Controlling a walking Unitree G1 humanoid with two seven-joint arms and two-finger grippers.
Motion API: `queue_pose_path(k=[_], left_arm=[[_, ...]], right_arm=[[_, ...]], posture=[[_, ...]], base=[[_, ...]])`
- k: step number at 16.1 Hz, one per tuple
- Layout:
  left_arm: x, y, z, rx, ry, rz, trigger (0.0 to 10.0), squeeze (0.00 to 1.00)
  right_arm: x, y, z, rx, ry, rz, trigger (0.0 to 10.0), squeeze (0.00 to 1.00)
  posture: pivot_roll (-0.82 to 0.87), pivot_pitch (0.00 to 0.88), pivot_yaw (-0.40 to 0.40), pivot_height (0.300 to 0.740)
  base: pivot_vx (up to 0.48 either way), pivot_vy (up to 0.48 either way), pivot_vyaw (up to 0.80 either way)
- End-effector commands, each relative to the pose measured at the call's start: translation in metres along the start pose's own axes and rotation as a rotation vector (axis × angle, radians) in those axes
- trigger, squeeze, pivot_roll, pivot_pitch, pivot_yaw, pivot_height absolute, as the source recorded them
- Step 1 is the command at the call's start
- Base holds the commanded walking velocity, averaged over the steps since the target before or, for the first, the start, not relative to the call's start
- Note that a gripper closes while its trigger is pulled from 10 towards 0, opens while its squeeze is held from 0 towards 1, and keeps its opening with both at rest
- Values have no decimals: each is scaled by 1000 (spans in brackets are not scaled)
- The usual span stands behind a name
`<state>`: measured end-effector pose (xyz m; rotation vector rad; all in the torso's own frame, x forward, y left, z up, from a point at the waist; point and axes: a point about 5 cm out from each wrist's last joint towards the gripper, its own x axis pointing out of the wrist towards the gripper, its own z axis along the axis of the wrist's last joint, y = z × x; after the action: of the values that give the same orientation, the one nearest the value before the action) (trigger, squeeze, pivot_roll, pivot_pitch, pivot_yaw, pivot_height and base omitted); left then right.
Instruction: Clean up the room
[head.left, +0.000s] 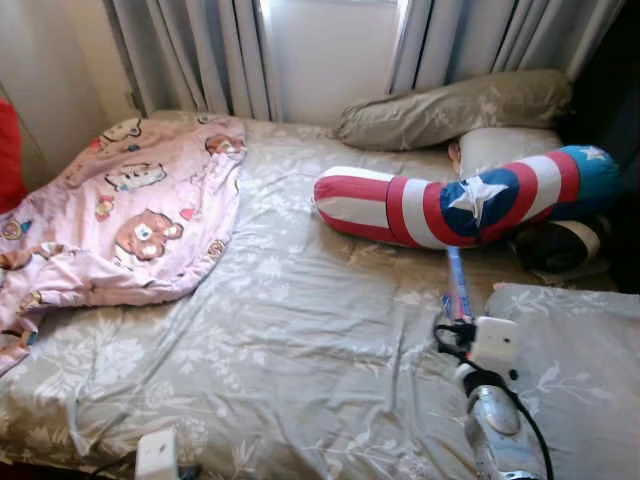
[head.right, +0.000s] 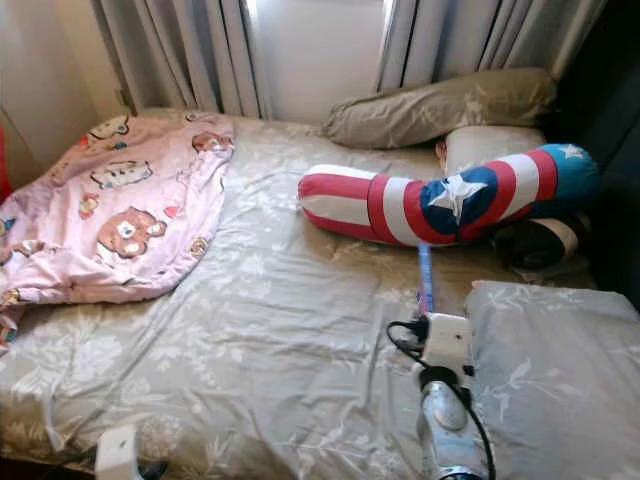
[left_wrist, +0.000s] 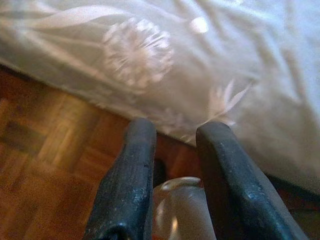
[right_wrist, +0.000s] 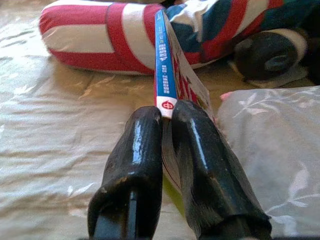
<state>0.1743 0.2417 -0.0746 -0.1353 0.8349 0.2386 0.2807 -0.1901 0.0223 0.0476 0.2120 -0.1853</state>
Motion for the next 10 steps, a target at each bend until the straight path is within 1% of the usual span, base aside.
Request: queue_pose_path(k=[1,2,3,5,6,10], left_arm=[[1,-4,2,18,4,-11,10000,0],[1,-4,2,17,4,-12,10000,0],[1,-5,2,14,3,-12,10000,0],[2,-5,3,13,-2,-13,10000,0],[2,-5,4,9,-4,-10,10000,0],[1,-3,3,6,-2,-5,10000,0]], right_arm=[[4,2,11,7,-51,10,10000,0],[4,2,11,12,-48,10,10000,0],[5,3,10,8,-40,12,10000,0],[5,4,10,9,-34,12,10000,0],[4,4,10,11,-43,13,10000,0],[4,6,10,1,-44,29,10000,0]], posture=[[15,0,-32,740],[15,0,-32,740],[14,0,-33,740],[15,0,-33,740],[15,0,-33,740],[17,0,-35,740]], base=[[0,-266,0],[0,-398,0],[0,-394,-413],[0,-334,-750],[0,0,-625],[0,0,0]])
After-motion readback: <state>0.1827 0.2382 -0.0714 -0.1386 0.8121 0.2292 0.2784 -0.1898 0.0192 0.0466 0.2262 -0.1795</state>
